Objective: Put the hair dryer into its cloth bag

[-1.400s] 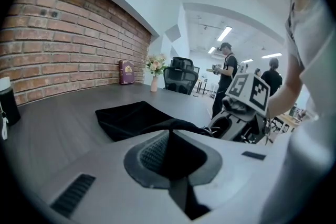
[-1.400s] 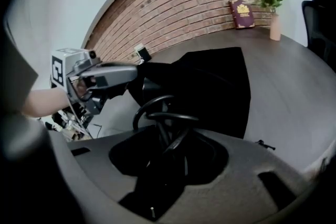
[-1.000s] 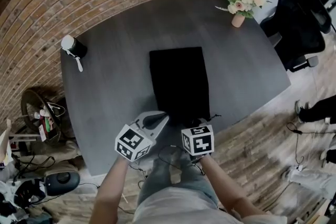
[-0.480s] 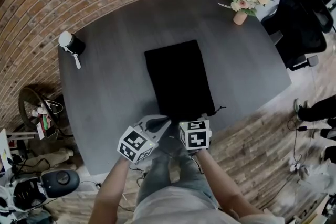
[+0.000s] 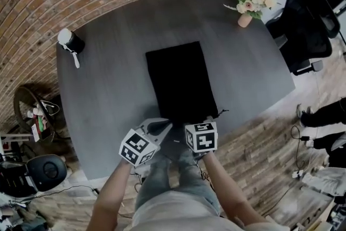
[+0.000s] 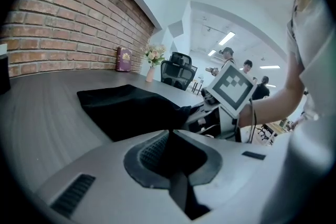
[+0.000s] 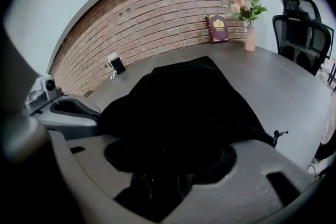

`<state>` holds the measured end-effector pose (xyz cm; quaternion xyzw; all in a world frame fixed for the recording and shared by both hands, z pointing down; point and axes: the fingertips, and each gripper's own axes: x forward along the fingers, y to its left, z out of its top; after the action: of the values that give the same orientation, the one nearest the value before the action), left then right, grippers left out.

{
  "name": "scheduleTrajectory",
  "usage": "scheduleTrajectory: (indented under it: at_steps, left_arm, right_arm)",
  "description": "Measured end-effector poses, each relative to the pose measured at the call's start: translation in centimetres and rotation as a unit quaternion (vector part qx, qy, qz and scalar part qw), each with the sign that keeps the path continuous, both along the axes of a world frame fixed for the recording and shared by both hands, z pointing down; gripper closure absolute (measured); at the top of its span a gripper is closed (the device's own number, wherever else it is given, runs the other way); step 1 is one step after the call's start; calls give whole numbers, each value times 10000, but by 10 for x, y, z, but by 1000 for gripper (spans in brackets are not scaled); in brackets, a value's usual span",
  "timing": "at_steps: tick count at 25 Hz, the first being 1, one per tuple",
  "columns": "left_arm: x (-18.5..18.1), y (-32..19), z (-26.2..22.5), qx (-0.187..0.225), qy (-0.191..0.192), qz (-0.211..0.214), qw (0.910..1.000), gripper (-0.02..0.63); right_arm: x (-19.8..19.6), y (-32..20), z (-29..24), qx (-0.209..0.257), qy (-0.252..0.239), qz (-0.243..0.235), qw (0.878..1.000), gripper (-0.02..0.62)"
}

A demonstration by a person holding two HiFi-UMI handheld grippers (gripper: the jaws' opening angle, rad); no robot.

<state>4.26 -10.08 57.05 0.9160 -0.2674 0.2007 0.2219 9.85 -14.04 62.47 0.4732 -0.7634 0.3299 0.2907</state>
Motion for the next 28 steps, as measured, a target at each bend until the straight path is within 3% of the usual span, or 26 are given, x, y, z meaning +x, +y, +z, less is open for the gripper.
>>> scheduleTrajectory:
  at_steps: [5, 15, 24, 28]
  left_arm:
    - [0, -2, -2, -7, 73, -63, 10000, 588]
    - [-5, -5, -10, 42, 235, -149, 9996, 588]
    - [-3, -6, -11, 68, 281, -149, 9995, 588]
    - [-1, -5, -10, 55, 300, -147, 9994, 588]
  right_arm:
    - [3, 11, -9, -17, -179, -62, 9998, 301]
    - [7, 58, -8, -385, -184, -393, 9983, 296]
    - [2, 52, 14, -546, 550, -526, 9956, 359]
    - [2, 52, 12, -472, 387, -515, 9968, 394]
